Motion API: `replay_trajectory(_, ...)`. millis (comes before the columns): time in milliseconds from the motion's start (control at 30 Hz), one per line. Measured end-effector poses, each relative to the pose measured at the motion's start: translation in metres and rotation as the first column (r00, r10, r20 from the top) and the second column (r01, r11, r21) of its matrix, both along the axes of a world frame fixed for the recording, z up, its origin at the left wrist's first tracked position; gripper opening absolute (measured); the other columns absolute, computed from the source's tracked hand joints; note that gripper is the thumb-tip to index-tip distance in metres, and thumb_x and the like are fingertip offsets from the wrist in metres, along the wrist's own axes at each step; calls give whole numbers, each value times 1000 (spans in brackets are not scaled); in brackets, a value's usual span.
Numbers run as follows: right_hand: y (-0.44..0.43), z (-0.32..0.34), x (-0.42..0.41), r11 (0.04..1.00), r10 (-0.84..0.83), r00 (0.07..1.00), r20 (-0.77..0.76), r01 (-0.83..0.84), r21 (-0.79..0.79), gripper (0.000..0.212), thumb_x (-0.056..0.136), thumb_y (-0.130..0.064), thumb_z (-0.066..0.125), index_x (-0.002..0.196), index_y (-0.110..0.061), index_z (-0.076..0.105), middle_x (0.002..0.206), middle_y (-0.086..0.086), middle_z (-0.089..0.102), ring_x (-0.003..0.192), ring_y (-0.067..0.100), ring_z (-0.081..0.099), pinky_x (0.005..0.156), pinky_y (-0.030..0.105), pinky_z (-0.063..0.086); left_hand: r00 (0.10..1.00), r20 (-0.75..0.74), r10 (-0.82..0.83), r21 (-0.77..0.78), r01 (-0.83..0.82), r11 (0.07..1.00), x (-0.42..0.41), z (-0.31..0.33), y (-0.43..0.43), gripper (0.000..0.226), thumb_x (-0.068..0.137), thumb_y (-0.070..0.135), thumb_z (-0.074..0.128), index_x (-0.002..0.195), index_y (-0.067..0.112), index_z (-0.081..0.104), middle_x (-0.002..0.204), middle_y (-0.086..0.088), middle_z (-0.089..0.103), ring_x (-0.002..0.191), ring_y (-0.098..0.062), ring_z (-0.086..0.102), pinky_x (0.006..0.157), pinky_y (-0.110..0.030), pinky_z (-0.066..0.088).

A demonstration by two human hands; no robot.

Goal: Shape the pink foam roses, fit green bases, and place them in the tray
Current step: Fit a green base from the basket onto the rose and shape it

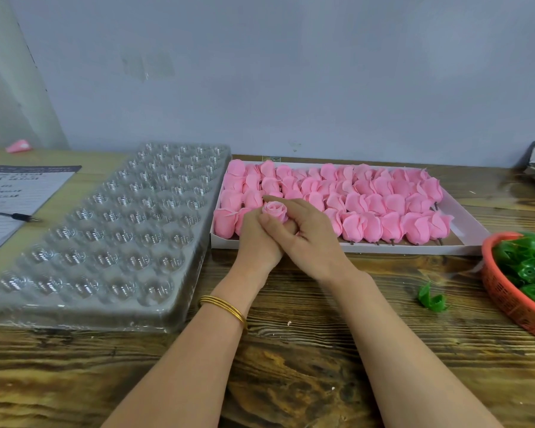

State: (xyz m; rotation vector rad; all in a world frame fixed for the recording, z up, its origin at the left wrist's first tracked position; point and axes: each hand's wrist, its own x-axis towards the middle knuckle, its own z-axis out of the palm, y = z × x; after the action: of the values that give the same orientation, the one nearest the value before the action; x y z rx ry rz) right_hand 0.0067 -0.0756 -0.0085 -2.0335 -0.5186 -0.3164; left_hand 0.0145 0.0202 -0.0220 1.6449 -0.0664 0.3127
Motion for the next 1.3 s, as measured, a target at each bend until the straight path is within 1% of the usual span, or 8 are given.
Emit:
replay_trajectory(100,2,2,-2,988,91,983,-158,-69,137,47,86,-47,58,128,-25,64,117,-15,66,116,2,57,105,30,43,1000,14,14,151,-16,988,2,4,0,36,91,-1,56,59,17,53,53,12,50,47,3,48,45,-6,36)
replay_trajectory(200,3,7,-4,967,148,953,-266,-83,239,50,88,-53,51,129,-27,63,132,-9,63,126,1,52,111,40,40,998,-4,68,245,-65,967,6,2,1,39,96,5,51,61,24,53,47,6,54,52,14,56,44,-4,37)
replay_trajectory(333,3,12,-4,955,188,926,-327,-95,281,37,103,-35,43,134,-22,59,137,-2,59,132,9,48,115,39,36,995,-30,99,120,-95,988,5,0,0,34,94,8,53,66,27,59,54,21,63,53,8,61,43,-7,41)
replay_trajectory(533,-1,15,-5,922,259,888,-380,-110,371,38,105,-23,38,138,-16,56,139,-1,57,128,5,51,107,19,40,996,3,87,29,-87,996,-1,3,-2,32,86,7,57,67,32,64,61,20,67,60,5,65,47,-8,44)
replay_trajectory(767,3,16,-3,849,270,884,-382,-32,527,37,101,-10,39,126,-11,65,126,-1,67,120,6,59,108,30,43,998,-1,56,-23,-56,998,-6,5,-2,29,80,1,64,71,28,68,68,11,72,65,-2,68,54,-14,51)
replay_trajectory(967,4,14,-2,817,262,893,-366,-3,576,40,95,-6,38,103,-22,74,114,-5,72,114,9,63,99,31,50,997,12,73,6,-73,997,-6,5,-4,9,65,21,63,70,27,69,69,-1,72,70,-15,71,63,-33,59)
replay_trajectory(1100,6,16,-1,834,172,911,-375,68,548,37,94,-4,39,97,-20,73,110,4,72,110,17,65,90,32,51,996,24,80,35,-81,996,-5,5,-4,13,71,19,69,65,29,65,59,14,68,60,-1,64,56,-23,49)
replay_trajectory(1300,5,16,-1,841,-32,976,-213,142,522,14,94,-8,59,83,-3,67,79,9,67,78,8,60,72,25,49,997,56,57,177,-66,982,-6,7,-2,26,85,15,71,64,30,64,55,19,64,58,7,61,48,-8,40)
